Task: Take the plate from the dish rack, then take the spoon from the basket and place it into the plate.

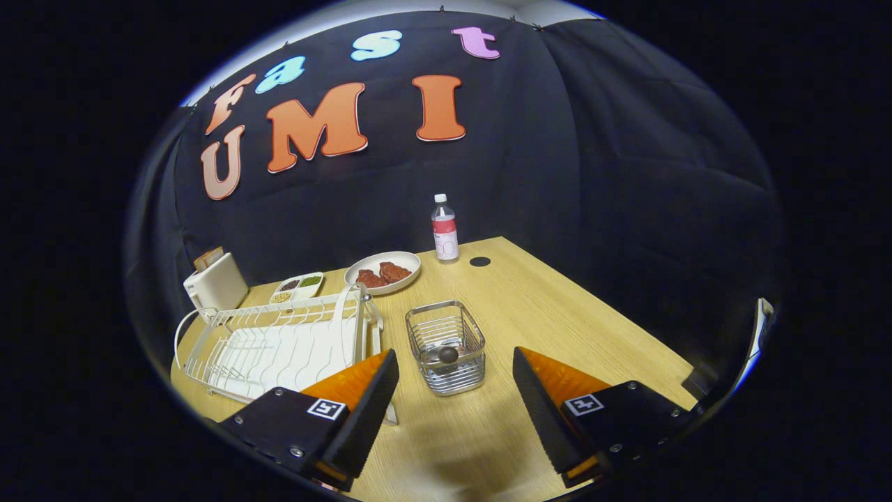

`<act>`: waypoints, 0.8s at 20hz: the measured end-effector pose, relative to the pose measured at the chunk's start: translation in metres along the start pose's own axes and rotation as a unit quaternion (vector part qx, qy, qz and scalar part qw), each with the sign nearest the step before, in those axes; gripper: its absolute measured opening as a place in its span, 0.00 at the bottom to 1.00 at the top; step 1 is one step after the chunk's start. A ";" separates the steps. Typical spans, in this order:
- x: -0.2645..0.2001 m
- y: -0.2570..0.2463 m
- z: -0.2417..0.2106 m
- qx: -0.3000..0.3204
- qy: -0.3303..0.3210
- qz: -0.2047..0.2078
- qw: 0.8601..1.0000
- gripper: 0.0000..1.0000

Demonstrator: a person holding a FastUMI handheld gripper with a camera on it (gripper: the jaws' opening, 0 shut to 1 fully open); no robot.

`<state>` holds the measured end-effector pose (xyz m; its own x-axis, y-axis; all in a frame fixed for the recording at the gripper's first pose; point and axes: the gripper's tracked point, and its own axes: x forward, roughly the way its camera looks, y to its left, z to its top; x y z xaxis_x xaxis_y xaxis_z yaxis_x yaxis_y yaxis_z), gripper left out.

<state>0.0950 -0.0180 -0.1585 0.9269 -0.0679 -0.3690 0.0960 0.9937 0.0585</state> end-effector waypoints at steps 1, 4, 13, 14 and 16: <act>0.004 0.002 0.002 0.000 0.000 0.007 1.000 0.98; 0.018 0.005 0.004 -0.008 0.001 0.019 1.000 0.92; 0.042 0.015 0.000 -0.046 0.002 0.040 0.998 0.25; 0.044 0.016 0.000 -0.050 -0.001 0.039 0.998 0.17; 0.040 0.016 0.007 -0.061 -0.014 0.036 0.997 0.13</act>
<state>0.1362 -0.0056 -0.1660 0.9401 0.0030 -0.3410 -0.0140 0.9995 -0.0298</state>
